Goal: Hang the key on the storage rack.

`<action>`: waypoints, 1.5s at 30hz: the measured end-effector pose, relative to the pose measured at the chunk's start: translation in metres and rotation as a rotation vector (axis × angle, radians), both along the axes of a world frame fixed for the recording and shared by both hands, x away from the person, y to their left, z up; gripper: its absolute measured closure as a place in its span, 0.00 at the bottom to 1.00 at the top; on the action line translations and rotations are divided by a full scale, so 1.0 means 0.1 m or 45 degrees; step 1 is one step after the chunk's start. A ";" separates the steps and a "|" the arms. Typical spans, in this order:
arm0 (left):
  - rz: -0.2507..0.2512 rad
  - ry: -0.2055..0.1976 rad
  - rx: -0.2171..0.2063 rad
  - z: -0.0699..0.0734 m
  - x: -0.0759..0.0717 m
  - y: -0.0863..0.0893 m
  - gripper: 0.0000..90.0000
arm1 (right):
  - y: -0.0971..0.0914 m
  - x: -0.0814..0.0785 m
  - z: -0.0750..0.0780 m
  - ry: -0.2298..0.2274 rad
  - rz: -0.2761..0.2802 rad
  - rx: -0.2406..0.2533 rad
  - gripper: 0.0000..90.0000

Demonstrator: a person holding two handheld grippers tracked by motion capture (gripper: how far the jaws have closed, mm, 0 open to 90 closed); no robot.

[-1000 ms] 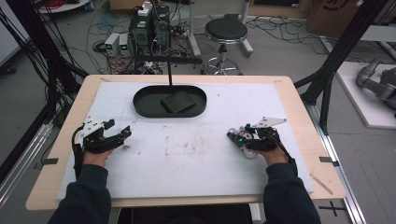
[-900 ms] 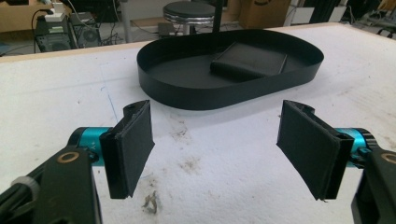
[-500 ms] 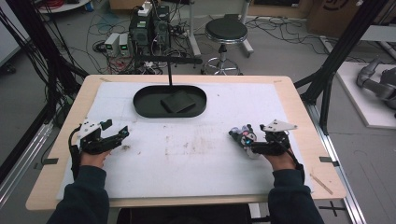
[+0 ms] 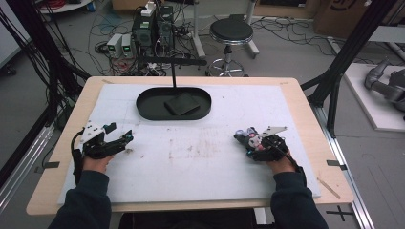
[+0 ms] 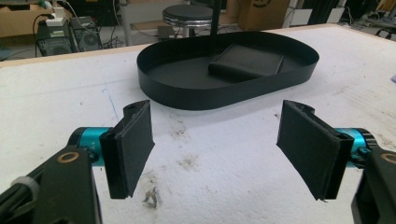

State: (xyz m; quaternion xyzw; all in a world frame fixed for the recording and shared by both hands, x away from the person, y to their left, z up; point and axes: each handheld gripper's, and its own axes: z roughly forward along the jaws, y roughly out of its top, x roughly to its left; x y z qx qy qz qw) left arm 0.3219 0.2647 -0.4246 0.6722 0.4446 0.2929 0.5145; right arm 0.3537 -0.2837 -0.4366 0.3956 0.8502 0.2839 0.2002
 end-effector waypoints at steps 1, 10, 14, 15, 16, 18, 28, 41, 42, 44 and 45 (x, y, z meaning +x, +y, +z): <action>0.005 0.001 -0.001 0.00 0.00 0.01 0.29 | -0.01 0.00 0.01 -0.002 -0.018 0.003 0.38; 0.001 0.001 0.000 0.00 0.01 0.01 0.29 | -0.02 0.00 0.15 -0.112 0.000 0.145 0.39; -0.013 0.000 0.005 0.00 0.02 -0.02 0.29 | 0.06 0.02 0.23 -0.166 0.038 0.167 0.39; -0.014 0.000 0.004 0.00 0.02 -0.02 0.29 | 0.08 0.04 0.25 -0.167 0.040 0.167 0.39; -0.012 -0.001 -0.001 0.00 0.02 -0.02 0.29 | 0.10 0.05 0.27 -0.163 0.034 0.162 0.39; -0.017 -0.006 -0.007 0.00 0.02 -0.01 0.29 | 0.14 0.08 0.32 -0.177 0.036 0.161 0.40; -0.033 -0.013 -0.018 0.00 0.02 -0.01 0.29 | 0.42 0.35 0.75 -0.246 0.119 0.216 0.40; -0.038 -0.016 -0.016 0.01 0.02 -0.01 0.29 | 0.78 0.72 1.06 -0.278 0.177 0.282 0.40; -0.039 -0.017 -0.014 0.01 0.02 -0.01 0.30 | 0.80 0.75 1.08 -0.288 0.181 0.287 0.40; -0.041 -0.016 -0.015 0.00 0.02 -0.01 0.29 | 0.85 0.80 1.11 -0.284 0.184 0.299 0.40; -0.041 -0.018 -0.016 0.00 0.03 -0.01 0.29 | 0.88 0.82 1.13 -0.289 0.183 0.299 0.40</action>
